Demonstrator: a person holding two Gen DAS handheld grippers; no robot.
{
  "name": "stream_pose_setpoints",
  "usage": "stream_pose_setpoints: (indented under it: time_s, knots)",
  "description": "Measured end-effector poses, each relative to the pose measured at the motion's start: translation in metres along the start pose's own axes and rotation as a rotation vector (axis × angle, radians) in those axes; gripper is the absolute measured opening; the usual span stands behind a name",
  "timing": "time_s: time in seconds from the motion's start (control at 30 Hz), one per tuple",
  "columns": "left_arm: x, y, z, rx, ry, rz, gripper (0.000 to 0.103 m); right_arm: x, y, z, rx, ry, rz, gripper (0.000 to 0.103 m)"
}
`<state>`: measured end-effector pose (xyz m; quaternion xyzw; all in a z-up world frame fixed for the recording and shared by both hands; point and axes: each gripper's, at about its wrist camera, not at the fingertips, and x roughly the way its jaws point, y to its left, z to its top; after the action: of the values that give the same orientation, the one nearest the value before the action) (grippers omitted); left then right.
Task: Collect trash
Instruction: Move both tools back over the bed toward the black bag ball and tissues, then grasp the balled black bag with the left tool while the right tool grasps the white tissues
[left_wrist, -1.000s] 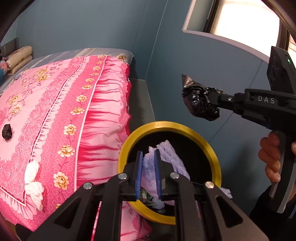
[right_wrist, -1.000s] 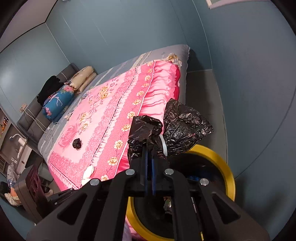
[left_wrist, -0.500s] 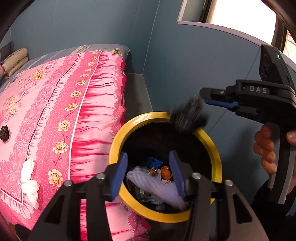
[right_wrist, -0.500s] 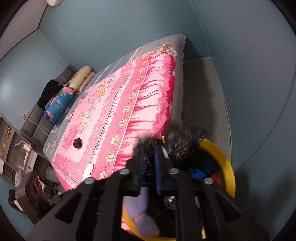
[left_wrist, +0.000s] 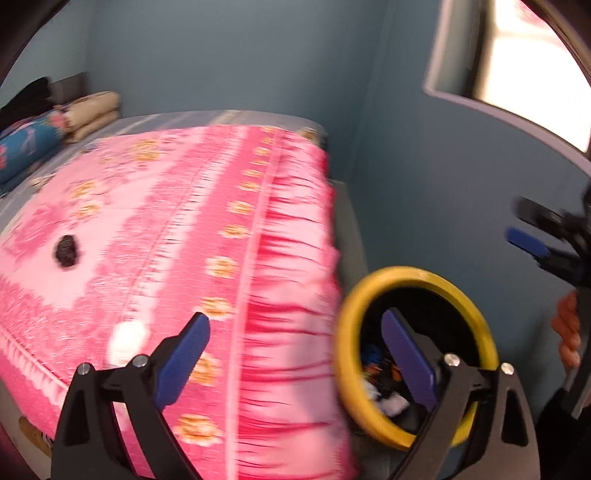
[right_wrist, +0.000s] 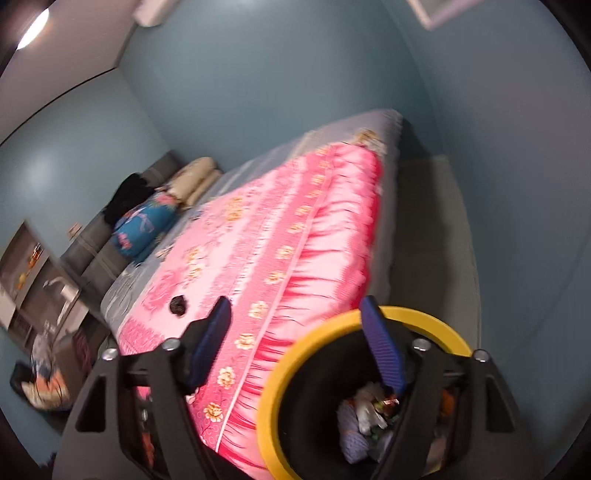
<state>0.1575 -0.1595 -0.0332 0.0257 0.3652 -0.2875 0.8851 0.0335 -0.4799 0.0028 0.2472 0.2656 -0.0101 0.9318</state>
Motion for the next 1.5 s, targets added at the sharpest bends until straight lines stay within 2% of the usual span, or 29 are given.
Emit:
stream_pose_setpoints:
  time_s: [0.07, 0.17, 0.3, 0.47, 0.6, 0.7, 0.8, 0.97, 1.2, 1.5]
  knots:
    - [-0.006, 0.029, 0.004, -0.04, -0.027, 0.062, 0.095, 0.011, 0.02, 0.001, -0.044, -0.009, 0.03, 0.09]
    - [-0.015, 0.072, 0.01, -0.097, -0.071, 0.148, 0.095, 0.023, 0.043, 0.001, -0.095, -0.013, 0.062, 0.095]
    - [-0.023, 0.14, 0.017, -0.197, -0.099, 0.254, 0.095, 0.05, 0.086, -0.005, -0.16, 0.004, 0.114, 0.095]
    - [-0.028, 0.216, 0.018, -0.29, -0.107, 0.373, 0.095, 0.103, 0.148, -0.022, -0.264, 0.074, 0.186, 0.095]
    - [-0.026, 0.27, 0.017, -0.335, -0.105, 0.45, 0.095, 0.145, 0.195, -0.053, -0.343, 0.119, 0.222, 0.095]
    - [-0.018, 0.3, 0.019, -0.348, -0.11, 0.499, 0.095, 0.185, 0.227, -0.082, -0.389, 0.19, 0.219, 0.095]
    - [0.002, 0.326, 0.023, -0.33, -0.096, 0.531, 0.095, 0.229, 0.252, -0.115, -0.449, 0.274, 0.185, 0.095]
    - [0.044, 0.351, 0.035, -0.314, -0.058, 0.552, 0.095, 0.263, 0.268, -0.148, -0.503, 0.314, 0.186, 0.095]
    - [0.09, 0.38, 0.046, -0.345, -0.036, 0.555, 0.095, 0.289, 0.265, -0.171, -0.55, 0.36, 0.158, 0.095]
    - [0.124, 0.396, 0.055, -0.348, -0.013, 0.524, 0.095, 0.324, 0.285, -0.203, -0.739, 0.376, 0.058, 0.095]
